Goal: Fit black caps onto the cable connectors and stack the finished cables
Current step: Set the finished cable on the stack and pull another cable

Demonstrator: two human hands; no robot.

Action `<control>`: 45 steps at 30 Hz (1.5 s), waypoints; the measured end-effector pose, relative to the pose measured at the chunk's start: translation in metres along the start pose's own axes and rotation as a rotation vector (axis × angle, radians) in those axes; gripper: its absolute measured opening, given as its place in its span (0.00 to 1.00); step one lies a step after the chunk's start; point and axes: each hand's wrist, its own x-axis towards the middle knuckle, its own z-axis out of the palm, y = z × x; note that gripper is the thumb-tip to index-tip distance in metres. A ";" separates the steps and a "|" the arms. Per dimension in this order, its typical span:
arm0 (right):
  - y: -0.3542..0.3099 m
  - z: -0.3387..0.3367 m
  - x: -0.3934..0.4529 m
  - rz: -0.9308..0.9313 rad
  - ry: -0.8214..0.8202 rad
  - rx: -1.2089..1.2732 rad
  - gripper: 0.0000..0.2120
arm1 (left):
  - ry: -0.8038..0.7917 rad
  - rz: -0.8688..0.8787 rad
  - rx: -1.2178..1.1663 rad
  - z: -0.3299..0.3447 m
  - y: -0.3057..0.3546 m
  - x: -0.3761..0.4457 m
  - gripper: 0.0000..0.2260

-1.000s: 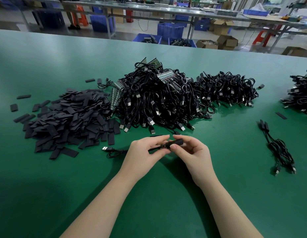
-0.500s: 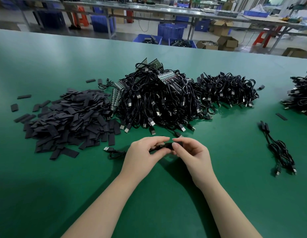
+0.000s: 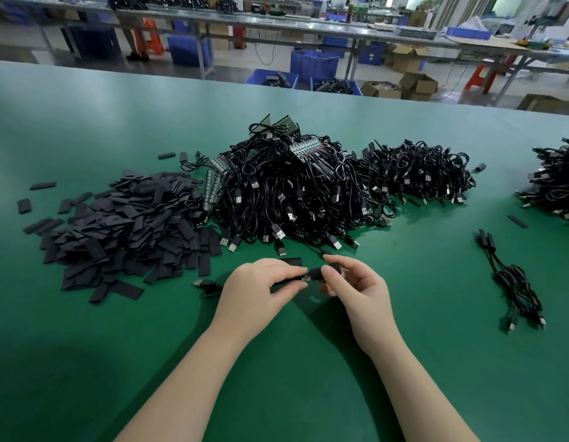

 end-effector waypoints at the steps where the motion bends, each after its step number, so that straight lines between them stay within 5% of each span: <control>1: -0.001 0.000 0.000 0.012 -0.005 0.027 0.08 | 0.002 0.009 -0.009 0.001 0.000 0.000 0.09; 11: -0.006 0.001 -0.002 0.032 -0.024 0.053 0.09 | 0.178 0.031 0.015 0.004 0.009 -0.002 0.07; 30: -0.003 0.014 -0.007 0.032 0.035 0.124 0.12 | 0.248 0.209 0.069 0.011 0.011 -0.002 0.04; 45: 0.004 0.013 -0.006 0.060 0.054 0.178 0.02 | 0.243 0.167 0.054 0.015 0.017 -0.002 0.04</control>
